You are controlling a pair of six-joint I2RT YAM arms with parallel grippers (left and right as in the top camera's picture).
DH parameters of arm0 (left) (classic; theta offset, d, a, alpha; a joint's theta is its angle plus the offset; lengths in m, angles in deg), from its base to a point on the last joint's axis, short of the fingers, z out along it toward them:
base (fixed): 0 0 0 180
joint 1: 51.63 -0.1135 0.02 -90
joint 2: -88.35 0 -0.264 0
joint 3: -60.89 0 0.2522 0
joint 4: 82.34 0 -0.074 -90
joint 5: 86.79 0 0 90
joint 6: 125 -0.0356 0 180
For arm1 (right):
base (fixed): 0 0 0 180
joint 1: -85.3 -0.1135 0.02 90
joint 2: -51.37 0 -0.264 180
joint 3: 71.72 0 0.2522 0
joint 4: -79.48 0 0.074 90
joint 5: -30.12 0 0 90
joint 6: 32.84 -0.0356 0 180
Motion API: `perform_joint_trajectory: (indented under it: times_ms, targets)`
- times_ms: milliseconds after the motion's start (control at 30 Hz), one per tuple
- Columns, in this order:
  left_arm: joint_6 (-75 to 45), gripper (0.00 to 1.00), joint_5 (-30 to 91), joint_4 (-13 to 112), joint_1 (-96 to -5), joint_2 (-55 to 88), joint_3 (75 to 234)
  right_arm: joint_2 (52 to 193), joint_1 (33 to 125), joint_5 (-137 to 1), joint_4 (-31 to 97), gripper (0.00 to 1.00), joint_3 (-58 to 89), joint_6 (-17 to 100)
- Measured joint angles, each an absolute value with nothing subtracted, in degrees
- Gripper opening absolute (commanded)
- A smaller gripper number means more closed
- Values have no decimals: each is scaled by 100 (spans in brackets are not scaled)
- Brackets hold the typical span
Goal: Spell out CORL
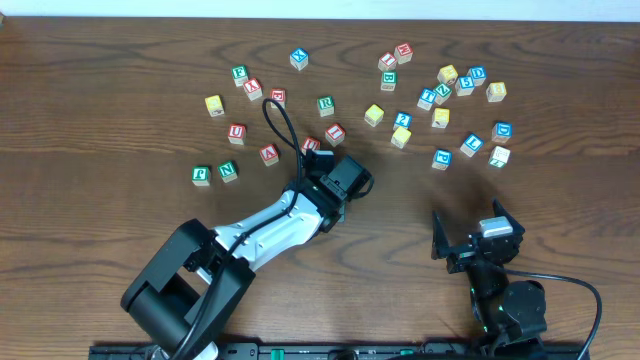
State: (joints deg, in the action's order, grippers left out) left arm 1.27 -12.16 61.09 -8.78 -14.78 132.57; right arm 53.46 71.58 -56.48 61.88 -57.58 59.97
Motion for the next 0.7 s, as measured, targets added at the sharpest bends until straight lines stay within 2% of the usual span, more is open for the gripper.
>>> perform_joint_trajectory:
  times_ms: [700]
  targets:
    - [127,9,-1325,6321,-876,-1559,13248,5346,7158,-5650,6188,99,-5758,5997]
